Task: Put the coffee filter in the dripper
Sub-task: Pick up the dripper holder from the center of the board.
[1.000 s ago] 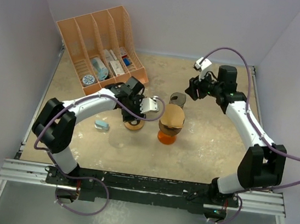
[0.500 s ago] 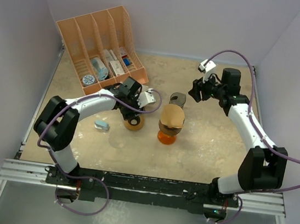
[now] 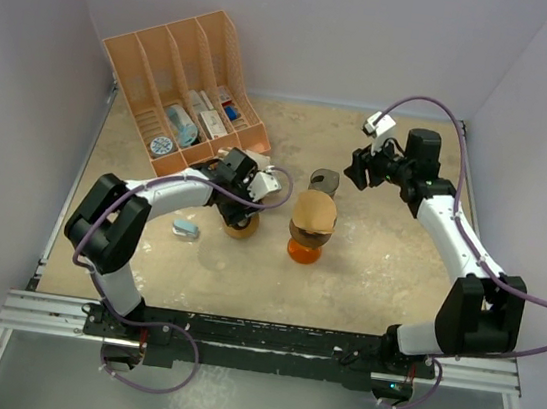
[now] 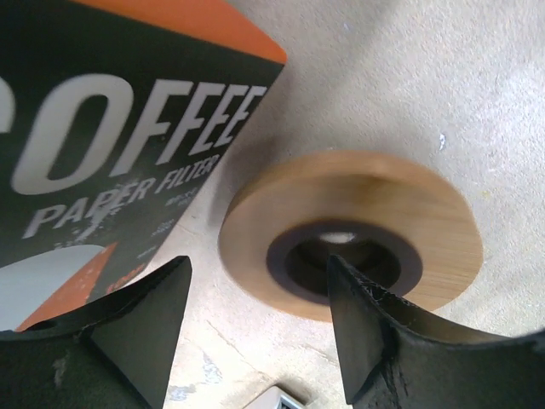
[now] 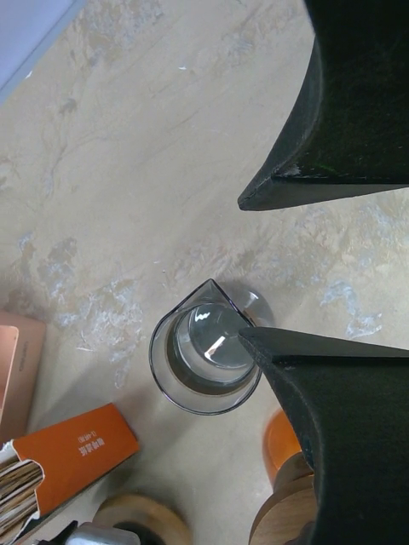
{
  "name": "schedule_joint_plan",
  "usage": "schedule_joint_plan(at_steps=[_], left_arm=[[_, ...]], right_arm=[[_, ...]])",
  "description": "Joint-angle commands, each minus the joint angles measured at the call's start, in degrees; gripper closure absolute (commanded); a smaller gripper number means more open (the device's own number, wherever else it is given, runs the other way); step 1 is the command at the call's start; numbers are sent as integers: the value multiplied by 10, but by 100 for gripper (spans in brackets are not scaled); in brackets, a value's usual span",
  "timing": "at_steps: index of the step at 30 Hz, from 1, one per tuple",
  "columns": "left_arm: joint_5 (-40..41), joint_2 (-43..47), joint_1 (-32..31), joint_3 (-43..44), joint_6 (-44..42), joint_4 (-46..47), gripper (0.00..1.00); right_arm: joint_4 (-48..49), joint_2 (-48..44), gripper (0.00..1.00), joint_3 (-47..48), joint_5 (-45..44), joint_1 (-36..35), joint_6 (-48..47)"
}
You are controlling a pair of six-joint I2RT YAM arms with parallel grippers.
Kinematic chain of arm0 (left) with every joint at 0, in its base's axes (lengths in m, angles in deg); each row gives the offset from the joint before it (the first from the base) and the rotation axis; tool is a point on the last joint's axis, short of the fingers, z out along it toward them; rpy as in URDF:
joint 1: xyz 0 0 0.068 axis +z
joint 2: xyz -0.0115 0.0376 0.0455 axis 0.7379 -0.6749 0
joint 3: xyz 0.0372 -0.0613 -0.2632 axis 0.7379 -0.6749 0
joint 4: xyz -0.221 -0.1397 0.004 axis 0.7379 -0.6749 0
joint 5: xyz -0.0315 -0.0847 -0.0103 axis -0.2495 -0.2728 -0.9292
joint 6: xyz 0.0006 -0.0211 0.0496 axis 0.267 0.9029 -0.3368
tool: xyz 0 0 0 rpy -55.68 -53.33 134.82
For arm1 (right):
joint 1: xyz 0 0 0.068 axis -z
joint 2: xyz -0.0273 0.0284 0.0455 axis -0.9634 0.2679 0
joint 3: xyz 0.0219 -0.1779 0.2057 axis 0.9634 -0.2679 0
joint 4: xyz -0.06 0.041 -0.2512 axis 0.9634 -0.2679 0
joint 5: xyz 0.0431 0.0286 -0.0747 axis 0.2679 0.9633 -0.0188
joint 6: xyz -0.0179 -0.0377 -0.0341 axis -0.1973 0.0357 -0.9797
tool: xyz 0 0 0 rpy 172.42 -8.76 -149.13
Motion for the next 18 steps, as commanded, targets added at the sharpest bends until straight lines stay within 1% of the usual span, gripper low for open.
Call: schedule_joint_plan(at_steps=[1,5,12,18], left_arm=[[-13,27,2,-20,-1,9,38],[-16,26,2,-27,-6,7,38],[-48,21,-1,-20,-10,8,41],[-66,13,-21,-8,-16,0,48]], right_arm=[[22,-15,40,-4,12,4,4],[23,-15,40,-4,14,4,4],[26,-20,39,-12,14,4,4],[26,-25,39,-14,13,4,4]])
